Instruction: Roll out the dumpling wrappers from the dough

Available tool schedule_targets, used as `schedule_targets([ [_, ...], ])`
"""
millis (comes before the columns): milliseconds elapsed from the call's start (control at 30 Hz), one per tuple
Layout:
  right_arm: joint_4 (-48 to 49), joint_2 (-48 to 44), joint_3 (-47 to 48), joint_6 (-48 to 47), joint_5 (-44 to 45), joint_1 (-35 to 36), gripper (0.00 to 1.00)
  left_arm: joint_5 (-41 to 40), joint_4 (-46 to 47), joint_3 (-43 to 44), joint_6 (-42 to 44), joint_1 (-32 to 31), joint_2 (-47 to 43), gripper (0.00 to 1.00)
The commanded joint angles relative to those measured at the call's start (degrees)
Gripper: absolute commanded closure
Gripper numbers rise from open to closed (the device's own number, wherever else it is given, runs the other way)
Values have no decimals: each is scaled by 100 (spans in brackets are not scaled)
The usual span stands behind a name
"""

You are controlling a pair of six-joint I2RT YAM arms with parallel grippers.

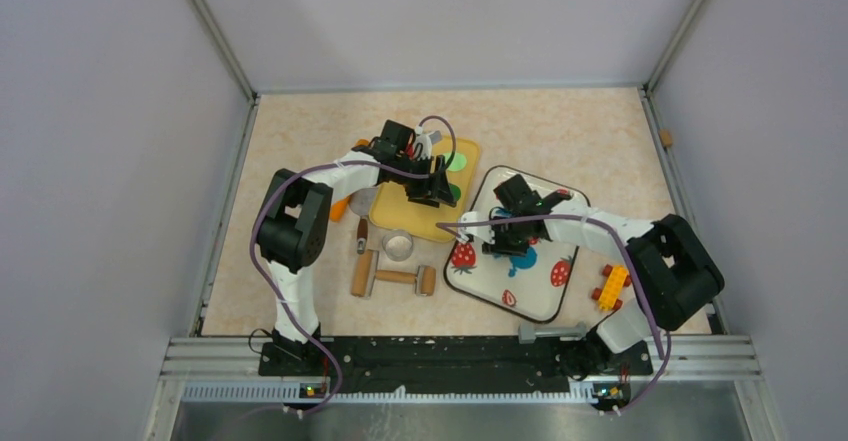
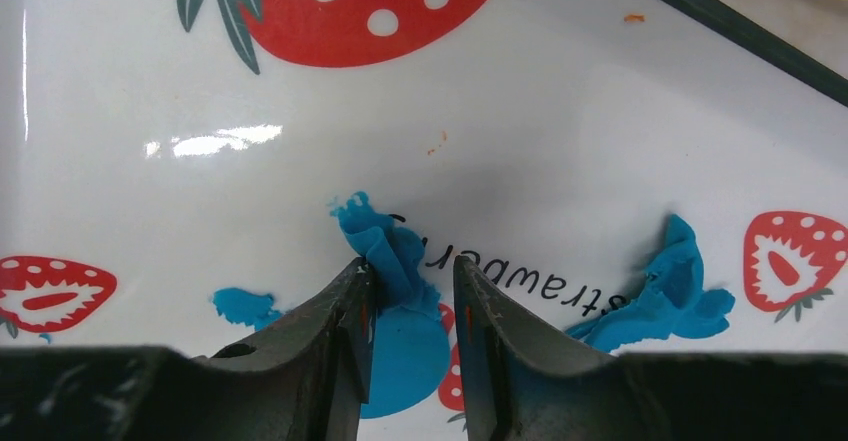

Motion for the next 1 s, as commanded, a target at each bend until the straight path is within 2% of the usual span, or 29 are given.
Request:
schedule_targets([
  [0, 659, 112, 122, 322, 705, 33, 66, 70, 196, 27, -23, 27, -143, 38],
  [433, 783, 120, 835, 1151, 975, -690, 67, 120, 291, -69, -76, 2, -150, 38],
  [567, 578, 148, 1080, 1405, 740, -974, 67, 123, 275, -83, -14, -32, -212, 38],
  [667, 139, 170, 1436, 1776, 236, -1311, 66, 198, 275, -98, 27, -41, -308, 38],
  [733, -324, 154, 1618, 1853, -518, -1502, 58, 224, 362, -128, 18, -51, -374, 38],
  [833, -655, 24, 1509, 1728, -1205, -1457, 45, 208, 404, -126, -63, -60, -390, 38],
  [900, -773, 34, 1434, 1543, -1353, -1334, 42, 202, 412, -128, -62, -61, -388, 38],
  [967, -683, 63, 1317, 1534, -1118, -1172, 40, 177, 379, -129, -38, -61, -394, 38],
])
